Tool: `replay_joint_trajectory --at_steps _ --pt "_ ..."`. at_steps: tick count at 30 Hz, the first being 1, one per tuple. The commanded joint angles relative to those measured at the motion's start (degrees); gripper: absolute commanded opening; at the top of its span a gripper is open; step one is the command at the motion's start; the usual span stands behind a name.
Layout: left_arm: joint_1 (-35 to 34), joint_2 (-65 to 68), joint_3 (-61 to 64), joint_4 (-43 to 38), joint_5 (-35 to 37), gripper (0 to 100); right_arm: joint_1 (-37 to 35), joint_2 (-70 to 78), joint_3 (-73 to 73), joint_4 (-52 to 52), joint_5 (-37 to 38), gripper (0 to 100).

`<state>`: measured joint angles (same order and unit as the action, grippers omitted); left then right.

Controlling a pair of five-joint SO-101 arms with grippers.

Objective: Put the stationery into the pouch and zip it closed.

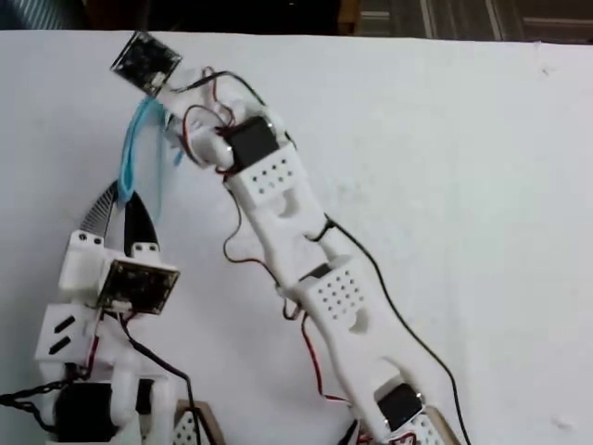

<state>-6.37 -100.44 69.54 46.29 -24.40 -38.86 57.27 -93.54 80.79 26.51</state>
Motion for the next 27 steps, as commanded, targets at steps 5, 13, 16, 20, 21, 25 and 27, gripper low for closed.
replay_joint_trajectory --at_steps 5,13,16,20,21,25,27 --pt "0.2 0.2 1.7 0.0 0.4 2 2.1 -6.2 -1.8 -0.9 -1.0 1.9" --pt "0.5 0.1 5.9 0.0 5.1 2 0.1 -15.0 -1.8 1.5 -0.5 1.9" --pt "0.7 0.1 5.9 0.0 6.5 2 -0.9 -18.1 -1.8 3.5 -0.5 1.9" --pt "0.7 0.1 5.9 0.0 6.9 2 -2.9 -21.8 -1.7 7.0 -0.7 1.9" --pt "0.7 0.1 5.9 0.0 6.9 2 -3.6 -22.7 -1.7 8.2 -0.8 1.9" --pt "0.7 0.1 5.9 0.0 6.9 2 -6.1 -25.4 -1.7 13.6 -1.0 1.9" --pt "0.7 0.1 5.9 0.0 7.1 2 -7.1 -26.2 -1.7 15.8 -1.8 1.9"
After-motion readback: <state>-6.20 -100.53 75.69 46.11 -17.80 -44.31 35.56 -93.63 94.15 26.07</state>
